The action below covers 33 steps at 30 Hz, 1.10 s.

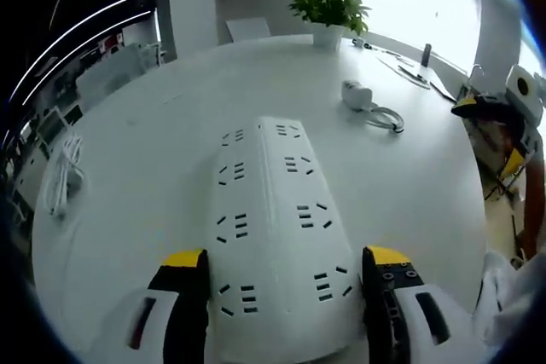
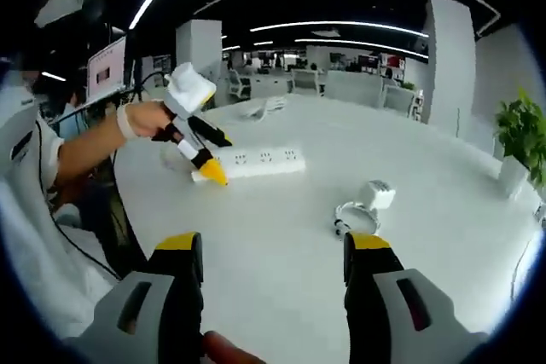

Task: Straighten the power strip on the desk, plug the charger into it

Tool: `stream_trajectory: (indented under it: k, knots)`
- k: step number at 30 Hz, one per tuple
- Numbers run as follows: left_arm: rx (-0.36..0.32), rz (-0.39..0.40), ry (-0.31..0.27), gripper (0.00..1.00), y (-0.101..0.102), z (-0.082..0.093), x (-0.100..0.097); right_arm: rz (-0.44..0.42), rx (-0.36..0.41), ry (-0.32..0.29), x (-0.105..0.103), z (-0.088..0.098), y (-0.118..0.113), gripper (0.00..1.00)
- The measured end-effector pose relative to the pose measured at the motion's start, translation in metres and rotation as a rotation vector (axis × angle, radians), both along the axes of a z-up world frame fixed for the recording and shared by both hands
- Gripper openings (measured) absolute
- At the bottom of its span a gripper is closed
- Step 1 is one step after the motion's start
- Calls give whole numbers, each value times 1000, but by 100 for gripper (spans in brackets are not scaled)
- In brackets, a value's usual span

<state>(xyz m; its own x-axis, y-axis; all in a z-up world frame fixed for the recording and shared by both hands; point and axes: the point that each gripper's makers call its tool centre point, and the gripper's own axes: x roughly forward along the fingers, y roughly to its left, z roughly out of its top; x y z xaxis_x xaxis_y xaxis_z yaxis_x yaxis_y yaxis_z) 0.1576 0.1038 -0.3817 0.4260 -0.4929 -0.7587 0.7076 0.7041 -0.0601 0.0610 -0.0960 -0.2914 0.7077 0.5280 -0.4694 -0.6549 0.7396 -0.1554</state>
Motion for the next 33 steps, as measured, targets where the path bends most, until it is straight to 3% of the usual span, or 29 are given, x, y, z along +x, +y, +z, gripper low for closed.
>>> stream_trajectory:
  k: [7, 12, 14, 23, 33]
  knots:
    - [-4, 0, -2, 74, 0, 0, 1, 205, -145, -97, 31, 25, 22, 66]
    - [-11, 0, -6, 74, -1, -1, 2, 360, -266, -114, 53, 27, 46, 66]
    - [-14, -1, -7, 74, -1, -1, 2, 433, -295, -102, 58, 23, 60, 67]
    - [-17, -5, -8, 74, -1, -1, 2, 593, -432, -68, 89, 4, 90, 69]
    - [-17, -3, -10, 74, -3, 0, 2, 763, -519, -87, 133, -14, 126, 76]
